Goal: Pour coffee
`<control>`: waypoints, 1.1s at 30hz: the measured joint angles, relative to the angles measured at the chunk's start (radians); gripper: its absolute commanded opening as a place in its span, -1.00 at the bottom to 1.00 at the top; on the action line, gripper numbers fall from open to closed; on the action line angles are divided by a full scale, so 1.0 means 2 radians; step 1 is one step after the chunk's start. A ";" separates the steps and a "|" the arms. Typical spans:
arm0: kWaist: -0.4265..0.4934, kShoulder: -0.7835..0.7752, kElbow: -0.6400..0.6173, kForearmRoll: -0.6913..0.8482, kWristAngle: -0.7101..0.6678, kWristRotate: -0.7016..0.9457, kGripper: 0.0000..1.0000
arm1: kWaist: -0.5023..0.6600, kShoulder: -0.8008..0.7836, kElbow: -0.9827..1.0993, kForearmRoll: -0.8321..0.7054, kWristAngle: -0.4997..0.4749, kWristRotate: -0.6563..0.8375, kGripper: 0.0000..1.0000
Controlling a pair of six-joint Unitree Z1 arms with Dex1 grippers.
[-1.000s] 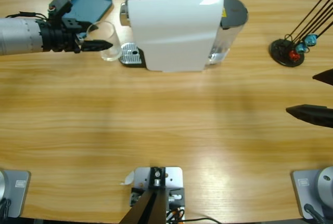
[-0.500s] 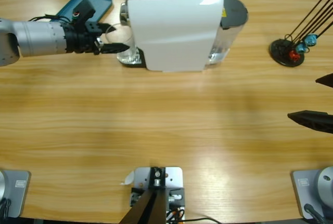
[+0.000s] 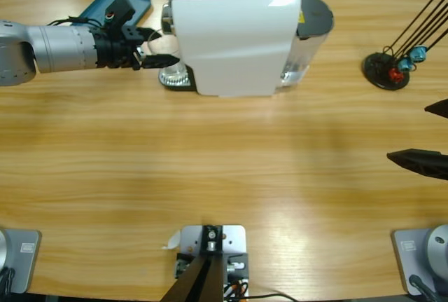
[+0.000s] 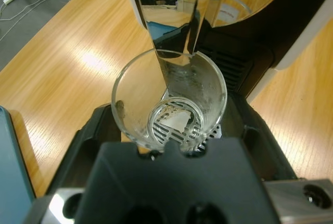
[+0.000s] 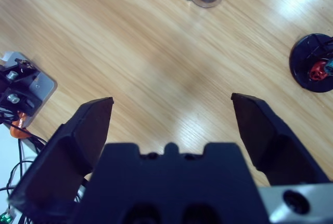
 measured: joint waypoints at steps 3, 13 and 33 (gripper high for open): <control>0.000 0.000 0.001 -0.001 0.001 -0.013 1.00 | 0.000 0.000 0.000 0.000 0.000 0.000 1.00; -0.008 0.000 0.013 -0.036 0.011 -0.038 1.00 | 0.000 0.000 0.000 0.000 0.000 0.000 1.00; -0.008 -0.119 0.105 -0.022 0.082 -0.075 1.00 | 0.000 0.007 -0.058 0.015 -0.015 0.002 0.06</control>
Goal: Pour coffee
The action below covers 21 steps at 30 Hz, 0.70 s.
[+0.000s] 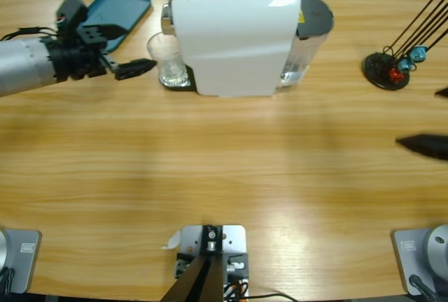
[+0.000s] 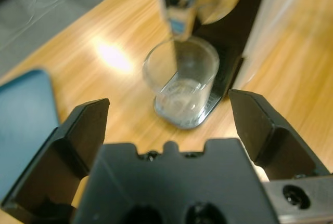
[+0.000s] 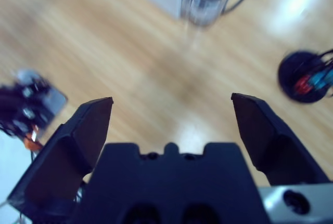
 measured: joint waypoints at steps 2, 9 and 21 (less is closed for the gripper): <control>0.001 -0.027 0.005 0.035 0.020 -0.022 0.98 | -0.001 0.013 -0.033 -0.001 -0.018 -0.001 -0.29; 0.001 -0.130 -0.011 0.159 0.037 -0.041 1.00 | -0.060 0.146 -0.162 -0.004 -0.028 -0.055 -1.00; -0.007 -0.152 -0.078 0.351 0.034 -0.035 1.00 | -0.108 0.336 -0.331 -0.004 0.023 -0.077 -1.00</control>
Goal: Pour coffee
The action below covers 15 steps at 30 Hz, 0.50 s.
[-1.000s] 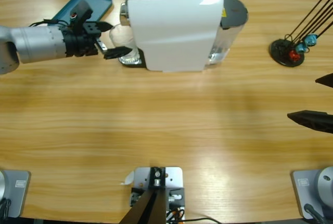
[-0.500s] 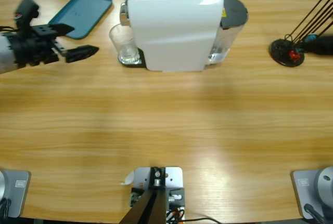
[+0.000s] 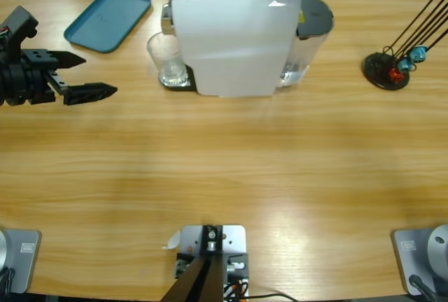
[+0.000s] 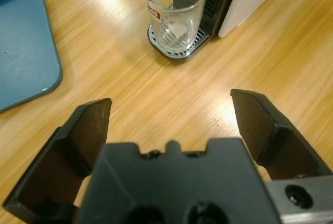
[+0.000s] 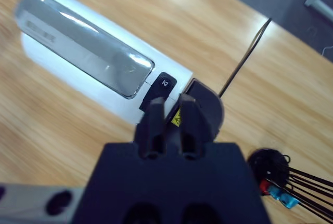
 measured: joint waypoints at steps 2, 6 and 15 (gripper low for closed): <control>0.000 0.000 -0.004 0.005 0.000 0.005 1.00 | 0.000 0.011 0.000 -0.001 0.004 0.000 -1.00; 0.000 0.000 -0.007 0.005 0.002 0.015 1.00 | -0.001 0.023 -0.001 -0.006 0.008 0.000 -1.00; 0.000 0.001 -0.007 0.005 0.002 0.020 1.00 | -0.003 0.034 -0.019 -0.018 0.006 0.000 -1.00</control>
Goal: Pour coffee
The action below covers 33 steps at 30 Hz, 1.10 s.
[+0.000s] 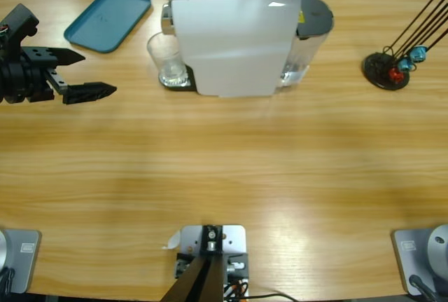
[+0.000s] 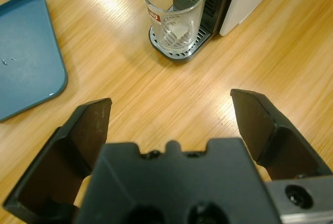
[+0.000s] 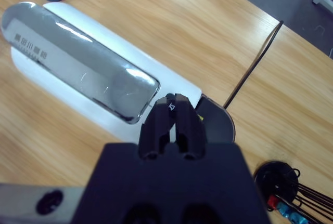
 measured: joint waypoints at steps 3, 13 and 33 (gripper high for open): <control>0.000 0.002 0.000 0.000 0.000 0.000 1.00 | 0.000 0.006 0.000 -0.003 -0.010 0.000 -1.00; 0.000 0.002 0.000 0.000 0.000 0.000 1.00 | -0.001 0.009 0.013 -0.006 -0.016 0.000 -1.00; 0.000 0.002 0.000 0.000 0.000 0.003 1.00 | -0.002 0.009 0.026 -0.010 -0.016 0.000 -1.00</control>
